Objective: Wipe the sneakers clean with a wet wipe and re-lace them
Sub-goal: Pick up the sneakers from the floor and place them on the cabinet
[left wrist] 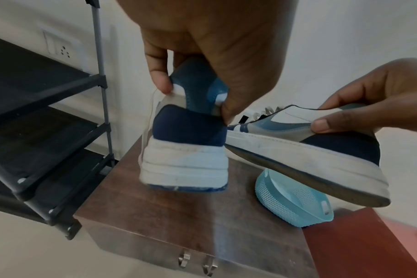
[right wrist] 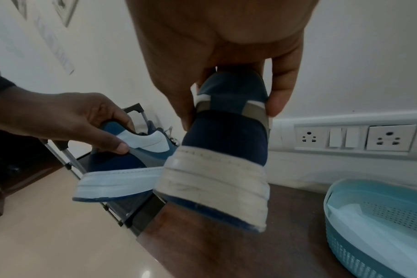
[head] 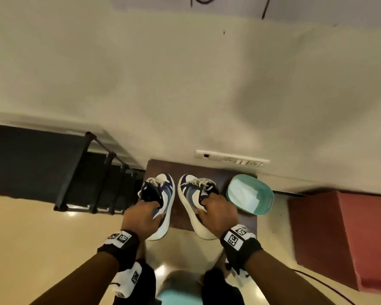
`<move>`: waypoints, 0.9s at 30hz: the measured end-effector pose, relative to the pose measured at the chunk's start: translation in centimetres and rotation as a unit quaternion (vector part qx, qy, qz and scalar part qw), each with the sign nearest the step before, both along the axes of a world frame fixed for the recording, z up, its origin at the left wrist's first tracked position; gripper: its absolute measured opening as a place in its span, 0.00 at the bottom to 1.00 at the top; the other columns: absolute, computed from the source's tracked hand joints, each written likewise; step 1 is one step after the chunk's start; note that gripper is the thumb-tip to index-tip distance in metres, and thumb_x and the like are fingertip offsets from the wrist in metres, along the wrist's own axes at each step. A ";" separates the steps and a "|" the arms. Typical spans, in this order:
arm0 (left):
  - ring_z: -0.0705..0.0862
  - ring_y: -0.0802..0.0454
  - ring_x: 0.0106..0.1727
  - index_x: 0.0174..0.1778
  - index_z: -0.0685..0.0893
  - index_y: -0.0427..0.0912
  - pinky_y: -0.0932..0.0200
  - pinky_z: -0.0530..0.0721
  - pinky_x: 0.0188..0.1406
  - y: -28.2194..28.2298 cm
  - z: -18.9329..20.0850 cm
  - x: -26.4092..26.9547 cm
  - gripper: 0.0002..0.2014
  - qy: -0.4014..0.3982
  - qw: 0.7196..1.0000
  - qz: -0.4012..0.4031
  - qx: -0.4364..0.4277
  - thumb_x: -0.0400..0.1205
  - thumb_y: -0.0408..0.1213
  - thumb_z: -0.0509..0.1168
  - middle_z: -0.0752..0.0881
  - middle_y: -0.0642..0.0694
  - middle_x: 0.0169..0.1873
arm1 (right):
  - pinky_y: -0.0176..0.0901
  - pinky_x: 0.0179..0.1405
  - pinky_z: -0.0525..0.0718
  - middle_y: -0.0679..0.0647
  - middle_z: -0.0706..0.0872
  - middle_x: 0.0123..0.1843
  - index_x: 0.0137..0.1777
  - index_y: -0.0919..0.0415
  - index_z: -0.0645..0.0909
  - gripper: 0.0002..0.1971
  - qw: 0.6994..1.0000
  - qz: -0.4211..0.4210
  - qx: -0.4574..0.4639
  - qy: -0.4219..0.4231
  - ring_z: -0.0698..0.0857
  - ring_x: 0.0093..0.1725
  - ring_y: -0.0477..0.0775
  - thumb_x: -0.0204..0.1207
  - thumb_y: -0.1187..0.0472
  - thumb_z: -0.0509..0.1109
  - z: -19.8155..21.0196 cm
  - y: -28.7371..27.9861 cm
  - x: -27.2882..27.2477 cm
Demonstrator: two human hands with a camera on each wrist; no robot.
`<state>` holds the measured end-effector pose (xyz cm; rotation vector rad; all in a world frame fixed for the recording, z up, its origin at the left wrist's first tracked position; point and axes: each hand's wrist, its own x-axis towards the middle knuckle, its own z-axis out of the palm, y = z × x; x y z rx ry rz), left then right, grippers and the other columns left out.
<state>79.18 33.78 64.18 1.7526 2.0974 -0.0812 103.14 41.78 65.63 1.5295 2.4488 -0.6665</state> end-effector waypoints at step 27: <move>0.79 0.45 0.34 0.40 0.87 0.43 0.52 0.69 0.35 1.0 -30.1 -0.7 0.10 -0.036 0.943 -0.054 0.325 0.80 0.45 0.72 0.83 0.46 0.34 | 0.52 0.41 0.77 0.53 0.87 0.44 0.46 0.55 0.90 0.12 0.961 -0.071 0.249 0.096 0.84 0.41 0.58 0.79 0.46 0.75 -30.9 -3.0 -4.6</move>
